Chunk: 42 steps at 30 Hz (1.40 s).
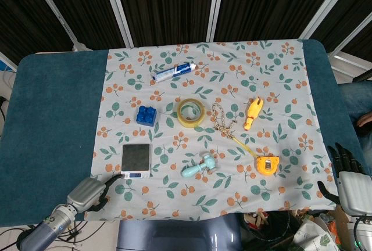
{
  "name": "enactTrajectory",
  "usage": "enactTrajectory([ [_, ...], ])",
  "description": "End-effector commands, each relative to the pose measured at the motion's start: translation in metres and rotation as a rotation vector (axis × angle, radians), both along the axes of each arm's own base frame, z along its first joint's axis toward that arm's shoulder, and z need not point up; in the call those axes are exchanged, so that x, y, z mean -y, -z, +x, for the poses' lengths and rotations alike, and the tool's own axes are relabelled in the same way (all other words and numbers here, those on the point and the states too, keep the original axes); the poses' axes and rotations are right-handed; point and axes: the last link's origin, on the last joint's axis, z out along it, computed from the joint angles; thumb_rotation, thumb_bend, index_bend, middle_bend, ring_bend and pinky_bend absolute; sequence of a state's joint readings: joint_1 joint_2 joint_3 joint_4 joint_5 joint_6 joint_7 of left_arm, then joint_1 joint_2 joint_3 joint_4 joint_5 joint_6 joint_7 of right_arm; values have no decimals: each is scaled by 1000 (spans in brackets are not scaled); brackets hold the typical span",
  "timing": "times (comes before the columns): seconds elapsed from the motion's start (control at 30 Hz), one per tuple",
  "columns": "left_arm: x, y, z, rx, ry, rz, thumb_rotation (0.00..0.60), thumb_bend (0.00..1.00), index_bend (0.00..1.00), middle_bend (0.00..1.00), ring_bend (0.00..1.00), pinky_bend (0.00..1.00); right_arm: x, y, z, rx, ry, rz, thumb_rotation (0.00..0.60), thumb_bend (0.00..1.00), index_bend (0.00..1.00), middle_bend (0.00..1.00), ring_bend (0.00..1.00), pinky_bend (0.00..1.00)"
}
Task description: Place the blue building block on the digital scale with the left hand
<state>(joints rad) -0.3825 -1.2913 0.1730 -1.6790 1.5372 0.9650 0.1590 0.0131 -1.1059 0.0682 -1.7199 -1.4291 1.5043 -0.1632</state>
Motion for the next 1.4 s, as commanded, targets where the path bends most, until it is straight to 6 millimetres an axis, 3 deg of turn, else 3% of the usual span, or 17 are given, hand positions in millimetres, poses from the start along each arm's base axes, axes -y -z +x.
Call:
enactTrajectory([
  [0.03, -1, 1, 1, 0, 1, -2, 600, 474, 93, 638, 703, 803, 0, 0, 0, 0, 0, 1, 600, 219, 0, 0, 56, 183],
  [0.53, -1, 4, -2, -10, 5, -22, 600, 474, 125, 638, 703, 803, 0, 0, 0, 1, 0, -1, 600, 218, 0, 0, 56, 183],
  [1.1, 2, 6, -9, -36, -14, -54, 600, 474, 256, 643, 705, 804, 0, 0, 0, -2, -3, 1, 600, 218, 0, 0, 56, 183],
  [1.4, -2, 1, -3, -20, 3, -26, 600, 474, 130, 626, 705, 804, 0, 0, 0, -3, -2, 2, 600, 220, 0, 0, 56, 183],
])
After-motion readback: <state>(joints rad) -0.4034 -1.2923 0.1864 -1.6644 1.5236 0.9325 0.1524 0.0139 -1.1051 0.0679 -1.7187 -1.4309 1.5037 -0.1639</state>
